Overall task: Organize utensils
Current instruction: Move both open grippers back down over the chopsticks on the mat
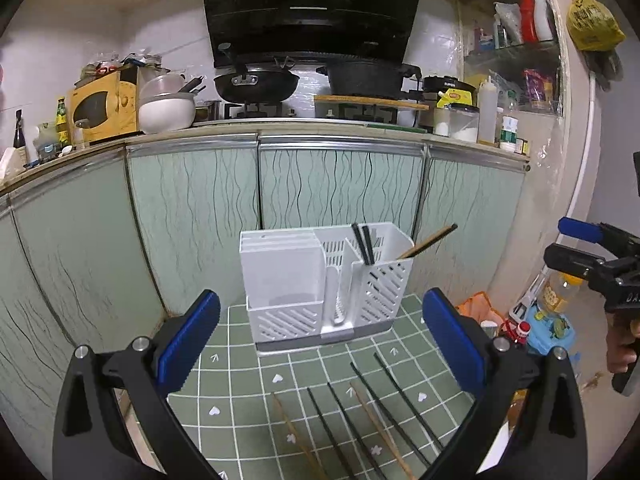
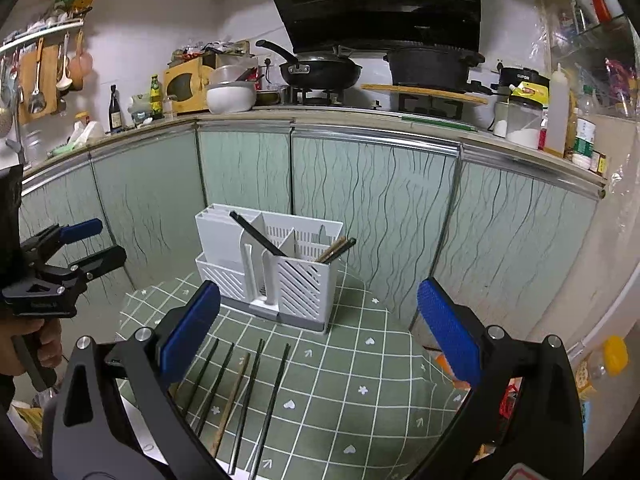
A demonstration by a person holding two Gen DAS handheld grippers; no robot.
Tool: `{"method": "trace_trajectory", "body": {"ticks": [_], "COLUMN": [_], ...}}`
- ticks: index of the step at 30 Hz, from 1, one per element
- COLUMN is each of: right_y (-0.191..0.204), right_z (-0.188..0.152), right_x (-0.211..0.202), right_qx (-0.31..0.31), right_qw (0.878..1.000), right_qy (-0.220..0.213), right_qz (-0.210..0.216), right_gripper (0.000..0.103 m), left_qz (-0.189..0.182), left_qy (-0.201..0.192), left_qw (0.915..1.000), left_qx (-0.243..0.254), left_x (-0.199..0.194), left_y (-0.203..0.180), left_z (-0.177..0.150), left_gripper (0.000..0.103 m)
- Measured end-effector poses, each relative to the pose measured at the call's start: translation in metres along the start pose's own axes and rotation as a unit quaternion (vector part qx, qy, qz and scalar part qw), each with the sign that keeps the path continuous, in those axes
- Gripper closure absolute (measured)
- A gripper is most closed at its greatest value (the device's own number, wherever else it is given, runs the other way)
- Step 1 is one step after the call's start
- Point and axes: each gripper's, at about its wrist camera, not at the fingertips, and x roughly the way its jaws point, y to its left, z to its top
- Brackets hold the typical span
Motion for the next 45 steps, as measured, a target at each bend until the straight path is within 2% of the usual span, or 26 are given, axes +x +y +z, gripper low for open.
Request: {"method": "trace_trajectory", "body": {"ticks": [8, 17, 25, 30, 34, 36, 40, 45], "right_y": [0.002, 0.007, 0.009, 0.014, 0.016, 0.018, 0.026, 0.034], "right_z": [-0.017, -0.045, -0.081, -0.105, -0.124, -0.134, -0.149, -0.17], "right_x": [0.0, 0.005, 0.015, 0.025, 0.032, 0.034, 0.037, 0.045], "right_qx": [0.001, 0.002, 0.02, 0.008, 0.014, 0.017, 0.009, 0.001], "right_qw": [1.0, 1.0, 1.0, 0.999, 0.999, 0.999, 0.999, 0.997], "right_qy": [0.007, 0.01, 0.017, 0.033, 0.039, 0.042, 0.051, 0.071], "right_qz": [-0.009, -0.014, -0.011, -0.012, -0.008, -0.009, -0.006, -0.001], "right_gripper": [0.008, 0.008, 0.008, 0.008, 0.008, 0.008, 0.008, 0.008], "left_qz": [0.007, 0.044, 0.044, 0.054, 0.057, 0.045, 0.046, 0.08], "left_qy": [0.007, -0.004, 0.011, 0.014, 0.016, 0.016, 0.034, 0.047], "left_qw": [0.9999, 0.999, 0.9989, 0.9983, 0.9982, 0.9988, 0.9983, 0.9957], "left_qx": [-0.011, 0.012, 0.014, 0.018, 0.003, -0.007, -0.012, -0.005], "left_x": [-0.004, -0.014, -0.014, -0.015, -0.017, -0.018, -0.015, -0.011], "left_y": [0.015, 0.017, 0.02, 0.018, 0.019, 0.019, 0.017, 0.012], "left_z": [-0.026, -0.054, -0.086, -0.107, -0.124, -0.134, -0.153, -0.176], "left_gripper": [0.005, 0.005, 0.005, 0.005, 0.005, 0.005, 0.005, 0.005]}}
